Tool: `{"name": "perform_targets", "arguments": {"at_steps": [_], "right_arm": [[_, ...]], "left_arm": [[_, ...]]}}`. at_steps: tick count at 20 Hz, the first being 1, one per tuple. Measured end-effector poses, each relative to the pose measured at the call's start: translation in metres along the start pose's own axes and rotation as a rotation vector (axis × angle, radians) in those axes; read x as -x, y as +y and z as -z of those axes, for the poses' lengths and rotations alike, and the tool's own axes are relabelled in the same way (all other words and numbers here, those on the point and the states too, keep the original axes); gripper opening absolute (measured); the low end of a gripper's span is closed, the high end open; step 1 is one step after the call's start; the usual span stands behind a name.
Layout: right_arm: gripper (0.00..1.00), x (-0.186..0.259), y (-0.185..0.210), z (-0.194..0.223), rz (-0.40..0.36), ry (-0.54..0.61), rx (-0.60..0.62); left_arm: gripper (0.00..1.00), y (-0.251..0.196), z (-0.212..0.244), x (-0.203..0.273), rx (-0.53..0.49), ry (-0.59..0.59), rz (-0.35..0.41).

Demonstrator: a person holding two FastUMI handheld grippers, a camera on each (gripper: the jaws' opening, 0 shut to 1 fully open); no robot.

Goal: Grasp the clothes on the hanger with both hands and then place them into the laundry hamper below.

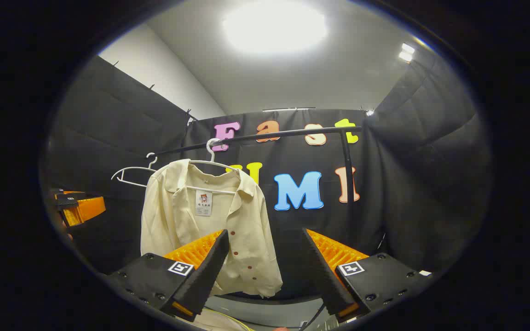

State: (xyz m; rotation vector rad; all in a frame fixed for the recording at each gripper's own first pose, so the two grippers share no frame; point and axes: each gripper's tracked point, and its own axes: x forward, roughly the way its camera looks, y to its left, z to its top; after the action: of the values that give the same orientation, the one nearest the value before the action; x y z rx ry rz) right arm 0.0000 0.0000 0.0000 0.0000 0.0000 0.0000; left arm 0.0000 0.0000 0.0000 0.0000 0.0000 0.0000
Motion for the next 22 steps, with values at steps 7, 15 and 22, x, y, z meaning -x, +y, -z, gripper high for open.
{"name": "perform_targets", "arguments": {"at_steps": [7,15,22], "right_arm": [[0.98,0.005,0.004,-0.003,0.026,-0.009,0.009],[0.96,0.009,0.008,-0.001,0.054,0.012,0.002],[0.98,0.007,0.015,-0.013,0.089,-0.012,0.014]], "left_arm": [[0.96,0.007,0.003,0.000,-0.019,0.005,-0.002],[0.96,0.004,0.004,-0.001,-0.010,0.003,0.036],[0.96,0.004,0.008,-0.013,0.009,0.008,0.091]]}}
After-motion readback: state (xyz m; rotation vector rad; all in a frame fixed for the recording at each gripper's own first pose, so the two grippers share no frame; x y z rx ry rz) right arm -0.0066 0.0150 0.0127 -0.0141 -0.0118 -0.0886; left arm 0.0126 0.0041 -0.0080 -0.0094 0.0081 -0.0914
